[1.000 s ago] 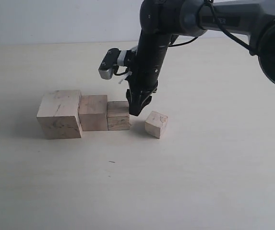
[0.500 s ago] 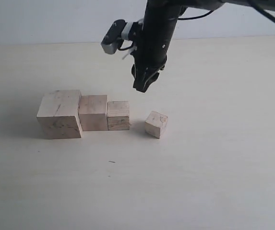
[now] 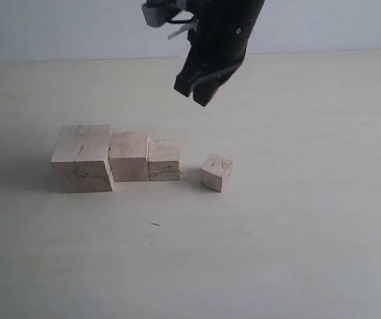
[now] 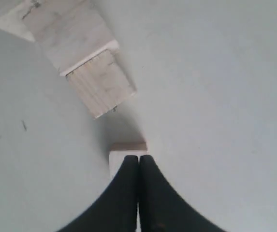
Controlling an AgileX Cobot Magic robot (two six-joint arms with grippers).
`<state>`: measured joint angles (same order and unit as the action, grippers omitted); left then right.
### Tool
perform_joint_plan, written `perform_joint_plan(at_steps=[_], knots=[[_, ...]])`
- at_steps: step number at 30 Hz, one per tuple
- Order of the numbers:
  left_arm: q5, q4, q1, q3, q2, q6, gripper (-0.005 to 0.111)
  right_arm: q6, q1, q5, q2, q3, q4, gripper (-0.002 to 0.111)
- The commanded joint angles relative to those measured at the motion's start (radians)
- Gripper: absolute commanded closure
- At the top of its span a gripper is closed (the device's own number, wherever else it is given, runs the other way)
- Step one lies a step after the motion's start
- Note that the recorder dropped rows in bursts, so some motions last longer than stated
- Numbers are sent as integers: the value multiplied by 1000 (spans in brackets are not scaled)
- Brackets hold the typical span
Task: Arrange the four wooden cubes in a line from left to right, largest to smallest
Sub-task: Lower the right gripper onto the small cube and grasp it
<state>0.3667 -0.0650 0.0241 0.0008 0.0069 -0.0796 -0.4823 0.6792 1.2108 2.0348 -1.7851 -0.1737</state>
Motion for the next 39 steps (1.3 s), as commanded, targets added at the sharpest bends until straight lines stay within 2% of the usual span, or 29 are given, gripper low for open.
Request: perform_joint_plan(at_steps=[1,5,8,17,20,39], knots=[[-7,1,-6,-1,-7,-3,107,-7,-6,-112,-52,200,38,108],[-7,1,-6,-1,-7,-3,107,4,-6,-264,-99,355,47,108],[-7,1,-6,-1,-7,-3,107,4,-6,-274,-106,388,21,103],[-7,1,-6,-1,-7,-3,107,-35,-5,-290,-102,392,-32,58],[-7,1,-6,-1,-7,-3,107,-65,-5,-288,-96,392,-30,50],[-7,1,-6,-1,-7,-3,107,-74,-5,-300,46,392,-21,49]])
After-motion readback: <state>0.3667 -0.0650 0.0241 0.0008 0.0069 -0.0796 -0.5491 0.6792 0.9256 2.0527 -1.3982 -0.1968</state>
